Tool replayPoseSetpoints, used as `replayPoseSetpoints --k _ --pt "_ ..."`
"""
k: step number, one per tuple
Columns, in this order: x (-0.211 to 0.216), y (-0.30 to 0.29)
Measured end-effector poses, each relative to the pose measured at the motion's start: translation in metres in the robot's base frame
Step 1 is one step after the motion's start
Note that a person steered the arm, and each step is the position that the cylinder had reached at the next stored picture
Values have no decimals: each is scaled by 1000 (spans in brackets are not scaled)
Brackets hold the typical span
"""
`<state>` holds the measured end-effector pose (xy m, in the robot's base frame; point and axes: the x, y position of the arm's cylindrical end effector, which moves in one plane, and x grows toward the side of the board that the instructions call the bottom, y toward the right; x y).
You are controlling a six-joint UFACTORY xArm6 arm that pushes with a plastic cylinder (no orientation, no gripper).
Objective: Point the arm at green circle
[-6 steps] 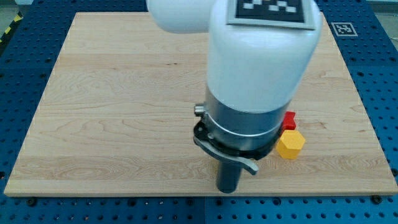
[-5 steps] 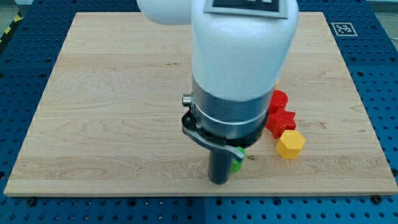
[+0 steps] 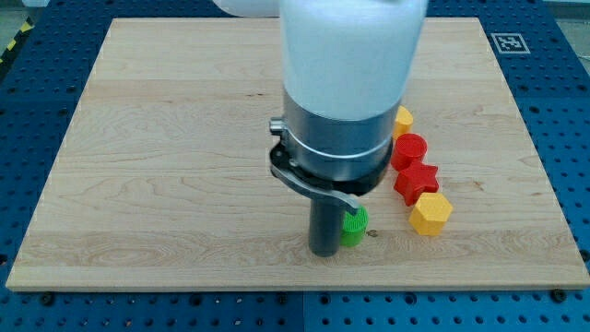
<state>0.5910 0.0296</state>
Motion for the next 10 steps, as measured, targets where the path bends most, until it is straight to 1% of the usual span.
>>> replayPoseSetpoints --k 2,3,4,6,8,10 --pt "22 44" --pt "23 51" --pt "23 45" --pt "9 17" --pt "6 16" --pt "-20 11"
